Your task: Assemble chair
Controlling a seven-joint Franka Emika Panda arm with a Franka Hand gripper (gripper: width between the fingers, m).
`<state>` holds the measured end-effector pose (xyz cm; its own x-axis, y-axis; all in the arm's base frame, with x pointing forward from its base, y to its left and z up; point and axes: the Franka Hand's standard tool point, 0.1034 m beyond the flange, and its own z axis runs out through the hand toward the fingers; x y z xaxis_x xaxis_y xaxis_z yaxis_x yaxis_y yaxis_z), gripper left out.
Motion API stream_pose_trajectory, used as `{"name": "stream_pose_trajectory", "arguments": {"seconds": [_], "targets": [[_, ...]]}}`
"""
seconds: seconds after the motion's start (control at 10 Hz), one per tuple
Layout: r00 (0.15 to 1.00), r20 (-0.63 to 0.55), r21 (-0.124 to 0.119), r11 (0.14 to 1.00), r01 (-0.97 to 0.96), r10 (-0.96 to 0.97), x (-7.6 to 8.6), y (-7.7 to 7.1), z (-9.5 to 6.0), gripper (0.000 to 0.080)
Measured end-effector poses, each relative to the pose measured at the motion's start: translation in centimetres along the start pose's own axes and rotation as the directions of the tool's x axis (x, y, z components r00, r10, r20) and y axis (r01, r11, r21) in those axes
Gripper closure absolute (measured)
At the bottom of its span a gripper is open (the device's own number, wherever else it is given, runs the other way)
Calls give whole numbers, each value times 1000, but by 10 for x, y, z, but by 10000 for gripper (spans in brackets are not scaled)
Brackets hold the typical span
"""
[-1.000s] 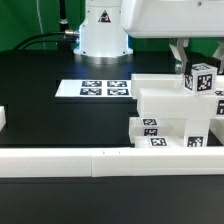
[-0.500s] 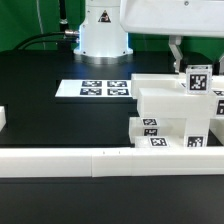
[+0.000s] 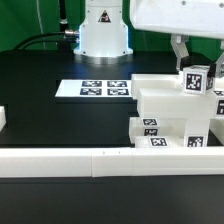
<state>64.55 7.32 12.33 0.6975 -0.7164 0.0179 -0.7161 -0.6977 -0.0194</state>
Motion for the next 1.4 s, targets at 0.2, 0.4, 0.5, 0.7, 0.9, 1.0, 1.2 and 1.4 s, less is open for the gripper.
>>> {"name": "stream_pose_trajectory", "arguments": {"seconds": [0.2,0.4,0.5,0.7,0.9,1.0,1.2,1.4], "targets": [[1000,0,0,1000,-18,18,0,0,0,517],[999,1,-1,999,49,-49,1,1,0,369],[996,1,0,996,85,-85,1,1,0,239],[956,3,-3,956,294,-294,2,-1,-4,167],[907,3,-5,907,422,-422,3,0,-2,151],[887,4,-6,887,461,-461,3,0,-2,151],[721,8,-18,721,693,-693,0,-1,0,150],[571,11,-17,571,821,-821,2,1,2,150]]}}
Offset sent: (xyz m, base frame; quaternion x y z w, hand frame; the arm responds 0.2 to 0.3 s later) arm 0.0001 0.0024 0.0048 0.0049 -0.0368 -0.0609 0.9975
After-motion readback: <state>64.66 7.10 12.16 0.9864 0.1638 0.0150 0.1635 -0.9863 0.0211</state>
